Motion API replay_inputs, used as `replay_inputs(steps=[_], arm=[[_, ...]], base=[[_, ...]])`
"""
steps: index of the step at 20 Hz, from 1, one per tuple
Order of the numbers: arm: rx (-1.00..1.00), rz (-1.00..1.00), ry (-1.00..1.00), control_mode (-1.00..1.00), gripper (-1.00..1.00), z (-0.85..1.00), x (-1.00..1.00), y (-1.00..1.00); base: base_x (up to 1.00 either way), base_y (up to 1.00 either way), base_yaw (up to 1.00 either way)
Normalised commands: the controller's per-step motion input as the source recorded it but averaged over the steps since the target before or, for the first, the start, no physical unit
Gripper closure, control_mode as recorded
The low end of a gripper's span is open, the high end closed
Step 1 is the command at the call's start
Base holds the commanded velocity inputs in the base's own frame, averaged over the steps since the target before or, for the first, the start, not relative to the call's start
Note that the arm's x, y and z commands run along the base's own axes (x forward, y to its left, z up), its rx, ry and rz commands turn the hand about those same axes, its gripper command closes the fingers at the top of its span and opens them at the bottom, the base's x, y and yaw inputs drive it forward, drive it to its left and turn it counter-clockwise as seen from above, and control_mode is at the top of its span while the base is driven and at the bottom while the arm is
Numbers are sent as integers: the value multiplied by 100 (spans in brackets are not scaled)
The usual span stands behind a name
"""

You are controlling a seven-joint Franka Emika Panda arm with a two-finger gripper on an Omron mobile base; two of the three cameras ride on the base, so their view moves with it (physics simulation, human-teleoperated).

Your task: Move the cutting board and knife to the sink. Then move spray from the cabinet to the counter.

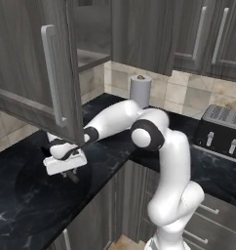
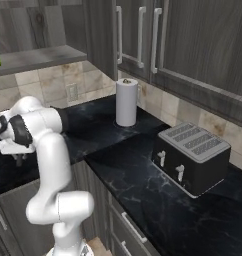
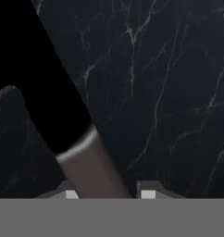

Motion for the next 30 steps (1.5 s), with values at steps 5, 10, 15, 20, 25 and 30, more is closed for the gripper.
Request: replay_inputs(steps=[5, 10, 15, 20, 25, 30], arm=[[0, -8, 0, -100, 100, 38, 0, -73], [2, -5, -2, -100, 100, 93, -25, -62], [3, -2, -5, -100, 100, 100, -55, -57], [3, 0, -1, -100, 100, 100, -70, -53], [0, 0, 0, -100, 100, 95, -41, -43], [0, 0, 1, -100, 100, 57, -20, -20]], base=[[0, 0, 0], [0, 0, 0], [0, 0, 0], [0, 0, 0], [0, 0, 0], [0, 0, 0]])
